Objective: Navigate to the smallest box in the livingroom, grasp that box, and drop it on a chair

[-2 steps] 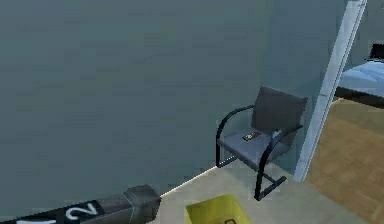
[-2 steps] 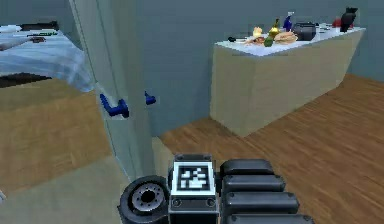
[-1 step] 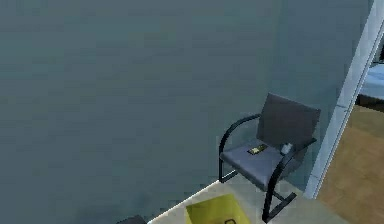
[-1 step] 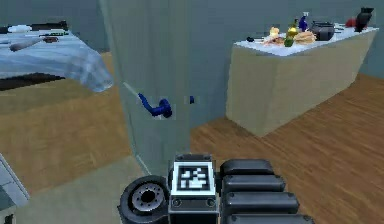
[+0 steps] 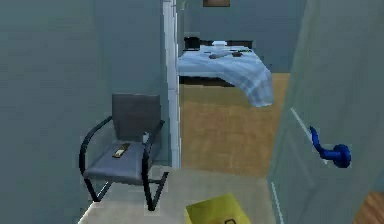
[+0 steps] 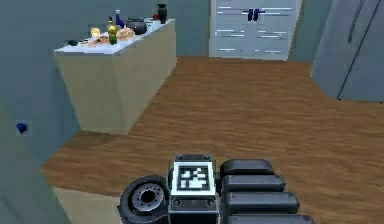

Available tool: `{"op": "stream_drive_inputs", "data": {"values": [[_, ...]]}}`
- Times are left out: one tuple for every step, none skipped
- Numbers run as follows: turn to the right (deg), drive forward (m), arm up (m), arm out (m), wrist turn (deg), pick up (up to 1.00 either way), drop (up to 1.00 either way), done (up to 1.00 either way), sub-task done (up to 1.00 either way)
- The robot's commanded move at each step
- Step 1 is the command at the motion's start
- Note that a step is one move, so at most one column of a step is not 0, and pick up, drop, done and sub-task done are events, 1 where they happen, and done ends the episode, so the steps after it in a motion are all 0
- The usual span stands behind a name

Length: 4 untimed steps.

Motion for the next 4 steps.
{"op": "stream_drive_inputs", "data": {"values": [[45.0,0.00,0.00,0.00,0.0,0.00,0.00,0.00,0.00],[12.0,0.00,0.00,0.00,0.0,0.00,0.00,0.00,0.00],[0.0,0.15,0.00,0.00,0.0,0.00,0.00,0.00,0.00],[-45.0,0.00,0.00,0.00,0.0,0.00,0.00,0.00,0.00]]}}
